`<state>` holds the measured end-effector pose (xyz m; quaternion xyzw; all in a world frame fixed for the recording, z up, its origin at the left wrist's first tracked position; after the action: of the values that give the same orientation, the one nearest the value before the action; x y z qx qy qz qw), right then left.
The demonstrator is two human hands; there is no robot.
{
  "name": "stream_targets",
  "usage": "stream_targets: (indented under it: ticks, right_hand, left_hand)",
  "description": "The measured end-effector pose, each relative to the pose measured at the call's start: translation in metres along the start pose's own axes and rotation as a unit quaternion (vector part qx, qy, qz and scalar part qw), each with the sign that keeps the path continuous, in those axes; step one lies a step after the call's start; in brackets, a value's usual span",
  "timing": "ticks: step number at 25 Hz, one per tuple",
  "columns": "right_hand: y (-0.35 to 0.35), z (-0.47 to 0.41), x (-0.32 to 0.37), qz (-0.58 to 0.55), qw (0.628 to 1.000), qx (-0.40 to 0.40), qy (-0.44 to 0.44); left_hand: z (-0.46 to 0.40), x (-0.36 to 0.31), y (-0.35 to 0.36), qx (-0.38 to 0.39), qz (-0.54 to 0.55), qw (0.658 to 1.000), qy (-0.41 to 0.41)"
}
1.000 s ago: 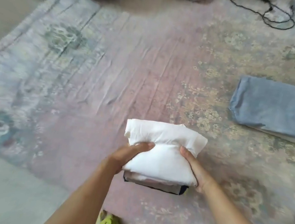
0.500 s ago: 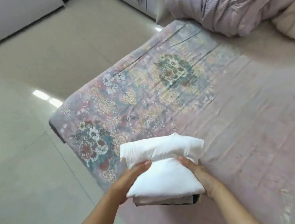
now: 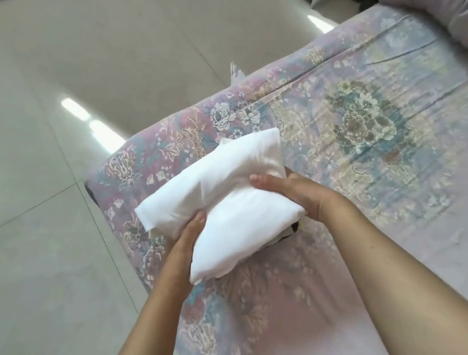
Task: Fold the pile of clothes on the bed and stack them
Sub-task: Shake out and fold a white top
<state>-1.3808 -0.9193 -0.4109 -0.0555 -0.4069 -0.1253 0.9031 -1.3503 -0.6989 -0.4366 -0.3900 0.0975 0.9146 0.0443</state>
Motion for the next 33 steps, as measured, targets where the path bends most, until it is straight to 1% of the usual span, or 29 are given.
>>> stream_targets:
  ticks: [2, 4, 5, 6, 7, 8, 9, 10, 11, 12, 13, 14, 15, 16, 18, 20, 23, 26, 28, 29, 31, 32, 33]
  right_hand:
    - [0.001, -0.024, -0.008, 0.071, 0.997, -0.033, 0.004]
    - [0.005, -0.033, -0.011, 0.062, 0.996, -0.056, 0.009]
    - [0.005, -0.032, -0.009, 0.062, 0.996, -0.058, 0.011]
    - [0.004, -0.025, -0.004, 0.075, 0.995, -0.064, 0.008]
    - [0.001, -0.019, 0.0, 0.12, 0.989, -0.091, -0.001]
    - [-0.001, -0.009, 0.008, 0.215, 0.966, -0.14, -0.027]
    - [0.0, 0.004, 0.022, 0.347, 0.908, -0.218, -0.087]
    - [0.015, 0.023, 0.045, 0.457, 0.817, -0.29, -0.201]
    - [0.037, 0.039, 0.059, 0.51, 0.736, -0.312, -0.319]
    - [0.059, 0.049, 0.063, 0.526, 0.692, -0.288, -0.401]
    - [0.075, 0.049, 0.056, 0.532, 0.678, -0.247, -0.443]
    - [0.081, 0.042, 0.044, 0.545, 0.677, -0.209, -0.449]
    - [0.08, 0.031, 0.03, 0.569, 0.674, -0.192, -0.431]
    - [0.074, 0.022, 0.018, 0.585, 0.676, -0.187, -0.407]
    - [0.061, 0.008, 0.006, 0.604, 0.677, -0.188, -0.376]
    - [0.056, 0.002, 0.004, 0.613, 0.68, -0.184, -0.358]
    - [0.062, 0.013, 0.01, 0.633, 0.677, -0.183, -0.328]
    - [0.065, 0.044, 0.017, 0.61, 0.711, -0.18, -0.3]
    - [0.061, 0.073, 0.022, 0.601, 0.728, -0.163, -0.288]
    - [0.058, 0.09, 0.025, 0.607, 0.735, -0.152, -0.263]
    - [0.047, 0.131, 0.031, 0.616, 0.757, -0.138, -0.168]
    - [0.04, 0.157, 0.033, 0.616, 0.766, -0.144, -0.118]
    - [0.033, 0.181, 0.034, 0.612, 0.774, -0.146, -0.066]
  left_hand:
    - [-0.018, 0.014, -0.011, -0.058, -0.019, 0.997, -0.049]
    - [-0.029, 0.019, -0.021, -0.078, -0.033, 0.994, -0.068]
    - [-0.026, 0.014, -0.021, -0.083, -0.067, 0.992, -0.07]
    - [-0.019, 0.004, -0.023, -0.1, -0.113, 0.988, -0.039]
    - [-0.012, -0.01, -0.027, -0.135, -0.186, 0.973, 0.026]
    - [0.0, -0.031, -0.033, -0.198, -0.285, 0.928, 0.135]
    - [0.016, -0.056, -0.032, -0.246, -0.38, 0.849, 0.274]
    - [0.033, -0.075, -0.023, -0.25, -0.454, 0.75, 0.41]
    - [0.045, -0.084, -0.006, -0.207, -0.505, 0.666, 0.509]
    - [0.05, -0.084, 0.012, -0.147, -0.544, 0.615, 0.551]
    - [0.041, -0.073, 0.022, -0.097, -0.57, 0.602, 0.551]
    - [0.029, -0.061, 0.03, -0.06, -0.584, 0.619, 0.522]
    - [0.017, -0.049, 0.035, -0.042, -0.598, 0.638, 0.484]
    - [0.007, -0.039, 0.039, -0.036, -0.613, 0.642, 0.459]
    - [-0.008, -0.026, 0.047, -0.041, -0.631, 0.643, 0.432]
    - [-0.016, -0.027, 0.051, -0.036, -0.64, 0.648, 0.411]
    - [-0.002, -0.032, 0.051, -0.012, -0.656, 0.632, 0.412]
    - [0.014, -0.045, 0.057, 0.028, -0.723, 0.576, 0.38]
    - [0.033, -0.073, 0.064, 0.076, -0.768, 0.523, 0.361]
    - [0.046, -0.086, 0.066, 0.106, -0.794, 0.49, 0.344]
    - [0.075, -0.112, 0.066, 0.141, -0.836, 0.44, 0.295]
    - [0.096, -0.124, 0.071, 0.149, -0.852, 0.412, 0.287]
    - [0.114, -0.133, 0.077, 0.164, -0.859, 0.395, 0.282]
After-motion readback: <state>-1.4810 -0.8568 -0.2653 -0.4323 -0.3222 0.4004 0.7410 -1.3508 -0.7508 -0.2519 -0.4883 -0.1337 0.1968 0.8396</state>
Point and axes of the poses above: each hand's wrist, its own z-axis away from the middle knuckle, its own y-axis out of the palm, x = y × z, the point moved 6 cm from there along -z, towards the middle knuckle, and after that the axes turned 4 degrees about -x, right-handed, at the moved point
